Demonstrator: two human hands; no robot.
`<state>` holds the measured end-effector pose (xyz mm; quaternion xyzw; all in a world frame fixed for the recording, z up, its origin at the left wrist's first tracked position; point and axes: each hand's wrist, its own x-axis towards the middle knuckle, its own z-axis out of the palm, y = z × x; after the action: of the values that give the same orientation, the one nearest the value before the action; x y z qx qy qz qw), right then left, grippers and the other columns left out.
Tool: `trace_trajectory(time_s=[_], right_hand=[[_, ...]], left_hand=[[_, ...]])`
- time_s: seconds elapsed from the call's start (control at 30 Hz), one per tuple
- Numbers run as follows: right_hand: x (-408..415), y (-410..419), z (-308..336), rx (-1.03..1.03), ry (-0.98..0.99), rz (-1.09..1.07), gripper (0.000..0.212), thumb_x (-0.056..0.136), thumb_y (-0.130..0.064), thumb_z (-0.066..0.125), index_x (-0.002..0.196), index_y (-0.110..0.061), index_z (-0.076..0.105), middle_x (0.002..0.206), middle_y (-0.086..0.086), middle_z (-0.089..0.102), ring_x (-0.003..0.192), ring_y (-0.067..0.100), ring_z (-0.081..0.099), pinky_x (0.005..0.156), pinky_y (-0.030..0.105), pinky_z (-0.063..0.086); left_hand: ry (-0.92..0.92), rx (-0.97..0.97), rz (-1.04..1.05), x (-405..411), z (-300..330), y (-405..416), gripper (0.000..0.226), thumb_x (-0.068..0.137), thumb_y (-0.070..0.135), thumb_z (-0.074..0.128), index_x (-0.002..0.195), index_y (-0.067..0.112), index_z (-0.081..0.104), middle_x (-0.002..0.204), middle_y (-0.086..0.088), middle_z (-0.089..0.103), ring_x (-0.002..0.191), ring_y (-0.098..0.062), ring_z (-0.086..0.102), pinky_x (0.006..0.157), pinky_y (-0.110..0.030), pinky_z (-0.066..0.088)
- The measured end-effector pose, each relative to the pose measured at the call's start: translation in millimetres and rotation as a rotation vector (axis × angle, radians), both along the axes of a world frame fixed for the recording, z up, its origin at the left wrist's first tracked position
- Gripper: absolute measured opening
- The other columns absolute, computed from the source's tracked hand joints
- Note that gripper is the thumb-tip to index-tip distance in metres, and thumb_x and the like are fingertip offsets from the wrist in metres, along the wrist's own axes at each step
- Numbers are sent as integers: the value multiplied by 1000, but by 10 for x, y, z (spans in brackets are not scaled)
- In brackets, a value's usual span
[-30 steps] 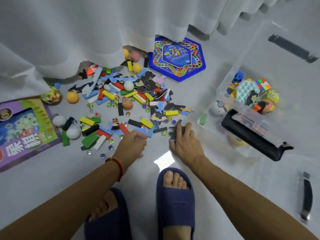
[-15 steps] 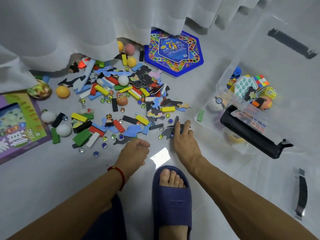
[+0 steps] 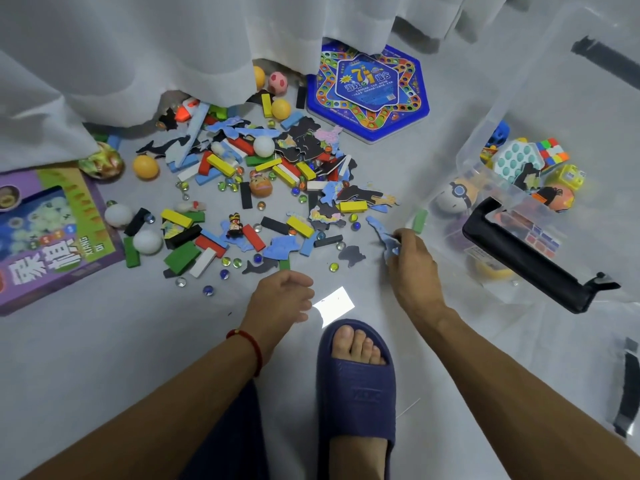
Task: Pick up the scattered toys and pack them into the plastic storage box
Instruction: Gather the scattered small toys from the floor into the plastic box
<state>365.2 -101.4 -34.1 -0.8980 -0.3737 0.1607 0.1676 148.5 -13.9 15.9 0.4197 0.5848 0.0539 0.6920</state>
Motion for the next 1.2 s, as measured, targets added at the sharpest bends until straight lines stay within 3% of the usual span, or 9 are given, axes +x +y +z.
trace_trajectory(time_s=[0.13,0.27,0.5,0.6,0.7,0.83,0.93,1.03,1.2], right_hand=[[-42,-37,-73,33,-46,66,30,98,-8,53,128,-7,47,120,17,55,99,33,56,82,34,44],[-160,-37,-194,-89,-270,317,45,93,-7,50,136,4,41,128,22,42,107,33,47,97,42,47],[-182,-38,-37,94,-81,20,43,91,13,46,134,8,45,125,28,49,110,40,52,99,42,44],[-452,-144,337,284,123,-86,46,96,0,45,141,-6,42,137,11,46,118,13,48,102,18,35],[-963,-145,691,368,363,191,49,91,0,54,134,-22,46,130,-6,48,112,-8,47,97,10,38],[-1378,-8,716,67,161,578,59,95,-23,51,151,-12,36,153,8,40,135,23,40,110,42,38],[-1342,41,833,-89,-9,637,75,84,-54,26,152,-25,30,156,-4,37,130,24,36,101,41,32],[-1337,35,917,-59,74,732,70,86,-53,29,152,-29,31,157,-9,33,140,21,24,109,43,22],[-987,73,598,330,299,172,26,94,-23,53,115,-21,68,121,-8,63,113,11,56,101,32,45]], left_hand=[[135,351,144,-411,17,63,15,91,1,58,92,13,67,89,-9,70,78,-22,67,67,-29,57],[227,370,193,-792,-41,33,14,91,1,61,92,14,68,88,-9,70,81,-27,67,72,-36,59],[94,345,142,-587,20,-64,17,90,-3,58,92,12,67,90,-11,70,79,-25,67,67,-30,58],[-140,166,119,-324,184,-106,15,93,11,61,107,12,67,105,-13,71,91,-25,71,73,-36,60],[-469,-341,252,-85,290,-99,43,95,49,52,131,26,60,127,-10,64,115,-33,63,86,-54,55],[-663,-609,384,-120,182,-7,66,94,64,35,139,19,54,134,-20,58,124,-37,56,102,-51,46],[-699,-609,464,-254,49,4,64,97,56,34,138,11,54,136,-21,57,123,-35,58,95,-49,52],[-733,-628,507,-329,-25,13,64,98,56,34,135,10,57,134,-19,59,120,-34,60,92,-51,53],[-679,-620,555,-299,-109,77,63,97,55,36,98,2,69,104,-21,67,78,-34,65,71,-41,58]])
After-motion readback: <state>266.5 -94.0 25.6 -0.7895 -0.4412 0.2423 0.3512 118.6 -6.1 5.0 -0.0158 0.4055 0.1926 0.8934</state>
